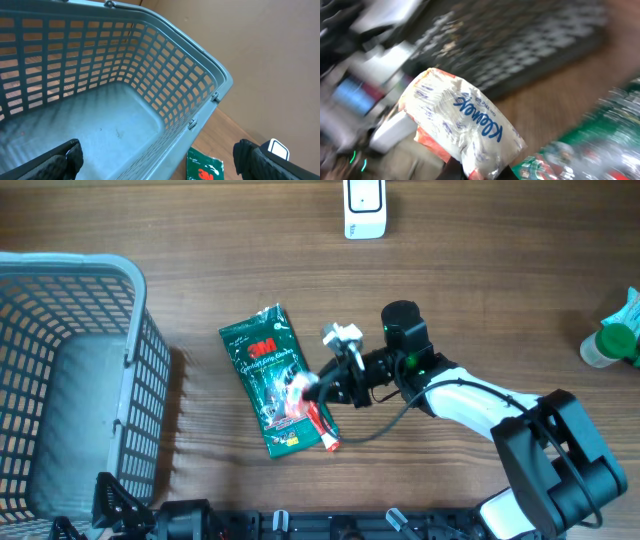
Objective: Scan the item barcode
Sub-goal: 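Lift the Kleenex pack and carry it up toward the scanner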
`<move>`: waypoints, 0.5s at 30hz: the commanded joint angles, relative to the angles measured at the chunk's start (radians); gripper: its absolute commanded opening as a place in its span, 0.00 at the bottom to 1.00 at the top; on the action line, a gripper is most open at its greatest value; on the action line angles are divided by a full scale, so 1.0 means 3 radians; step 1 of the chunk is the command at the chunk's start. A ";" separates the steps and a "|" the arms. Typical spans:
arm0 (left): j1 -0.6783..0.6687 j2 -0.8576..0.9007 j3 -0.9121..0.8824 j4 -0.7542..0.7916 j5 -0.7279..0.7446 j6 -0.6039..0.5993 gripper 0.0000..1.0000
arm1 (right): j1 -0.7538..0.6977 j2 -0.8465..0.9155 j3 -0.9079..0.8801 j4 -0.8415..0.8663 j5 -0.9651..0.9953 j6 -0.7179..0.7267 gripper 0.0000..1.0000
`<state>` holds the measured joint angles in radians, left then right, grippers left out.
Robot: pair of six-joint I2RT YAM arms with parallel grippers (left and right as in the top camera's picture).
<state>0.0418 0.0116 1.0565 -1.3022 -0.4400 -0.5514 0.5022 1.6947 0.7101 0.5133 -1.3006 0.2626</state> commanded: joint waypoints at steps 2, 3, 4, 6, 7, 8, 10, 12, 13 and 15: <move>0.0008 -0.0024 -0.0062 -0.0069 0.0029 -0.0024 1.00 | -0.0070 -0.0033 0.0006 0.0006 0.0973 0.0804 0.05; 0.0008 -0.0023 -0.0062 -0.0069 0.0029 -0.0023 1.00 | -0.0131 -0.0033 0.0006 -0.0011 0.0975 0.0781 0.05; 0.0008 -0.0024 -0.0062 -0.0069 0.0029 -0.0024 1.00 | -0.0200 -0.0033 0.0006 -0.0029 0.0974 0.0782 0.05; 0.0008 -0.0023 -0.0062 -0.0069 0.0031 -0.0024 1.00 | -0.0351 -0.0034 0.0006 -0.0081 0.0937 0.0763 0.05; 0.0008 -0.0024 -0.0062 -0.0069 0.0029 -0.0024 1.00 | -0.0415 -0.0034 0.0006 -0.0111 0.0888 0.0687 0.05; 0.0008 -0.0023 -0.0062 -0.0069 0.0029 -0.0024 1.00 | -0.0493 -0.0034 0.0006 -0.0158 0.0819 0.0590 0.05; 0.0008 -0.0024 -0.0062 -0.0069 0.0029 -0.0023 1.00 | -0.0640 -0.0034 0.0006 -0.0243 0.0710 0.0455 0.05; 0.0008 -0.0023 -0.0062 -0.0069 0.0029 -0.0024 1.00 | -0.0838 -0.0062 0.0008 -0.0309 0.0652 0.0352 0.05; 0.0008 -0.0024 -0.0062 -0.0069 0.0029 -0.0023 1.00 | -0.0938 -0.0099 0.0008 -0.0346 0.0655 0.0350 0.05; 0.0008 -0.0024 -0.0062 -0.0069 0.0029 -0.0024 1.00 | -0.1209 -0.0240 0.0008 -0.0384 0.0683 0.0346 0.05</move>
<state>0.0418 0.0116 1.0565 -1.3018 -0.4400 -0.5518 0.2298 1.6917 0.7101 0.4053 -1.0733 0.4053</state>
